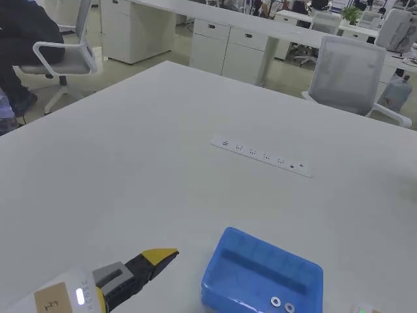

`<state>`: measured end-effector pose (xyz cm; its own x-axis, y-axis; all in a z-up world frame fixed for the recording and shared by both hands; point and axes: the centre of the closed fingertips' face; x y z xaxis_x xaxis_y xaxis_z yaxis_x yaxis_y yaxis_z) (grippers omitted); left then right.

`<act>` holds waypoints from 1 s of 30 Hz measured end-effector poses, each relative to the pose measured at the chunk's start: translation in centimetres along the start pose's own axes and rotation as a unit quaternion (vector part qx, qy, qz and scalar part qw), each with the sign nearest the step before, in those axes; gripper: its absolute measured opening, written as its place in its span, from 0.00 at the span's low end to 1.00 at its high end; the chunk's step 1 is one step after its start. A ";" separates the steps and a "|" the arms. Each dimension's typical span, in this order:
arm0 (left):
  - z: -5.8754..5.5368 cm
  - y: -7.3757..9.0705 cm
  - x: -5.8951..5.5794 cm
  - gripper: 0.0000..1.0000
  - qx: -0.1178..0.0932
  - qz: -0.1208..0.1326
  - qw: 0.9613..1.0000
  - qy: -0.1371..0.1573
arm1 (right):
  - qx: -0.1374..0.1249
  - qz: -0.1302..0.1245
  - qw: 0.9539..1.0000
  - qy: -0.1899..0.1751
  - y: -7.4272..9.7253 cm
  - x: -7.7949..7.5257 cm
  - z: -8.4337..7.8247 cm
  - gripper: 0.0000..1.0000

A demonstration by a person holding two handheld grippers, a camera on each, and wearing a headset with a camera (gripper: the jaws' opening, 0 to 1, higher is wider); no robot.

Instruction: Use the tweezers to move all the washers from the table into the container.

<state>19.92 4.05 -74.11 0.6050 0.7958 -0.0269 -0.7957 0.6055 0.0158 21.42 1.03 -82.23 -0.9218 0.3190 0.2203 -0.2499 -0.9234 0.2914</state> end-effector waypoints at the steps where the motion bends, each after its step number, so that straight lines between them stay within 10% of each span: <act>1: 0.0 0.0 0.0 0.84 0.000 0.001 1.000 -0.001 | -0.002 0.001 1.000 -0.001 0.0 0.0 0.0 0.03; 30: 0.0 0.0 0.0 0.84 0.002 0.002 1.000 -0.006 | 0.020 0.046 0.994 0.094 0.3 1.8 -0.6 0.03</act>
<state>19.94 4.09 -74.16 0.6029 0.7977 -0.0145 -0.7974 0.6031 0.0203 19.51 1.24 -82.34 -0.9801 0.1854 0.0708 -0.1542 -0.9360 0.3163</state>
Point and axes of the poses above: the centre of the closed fingertips' face, and the gripper's own axes: y roughly backward along the fingers, x roughly to its left, z roughly out of its top, and after that the axes turned 12 degrees about -x, right-handed
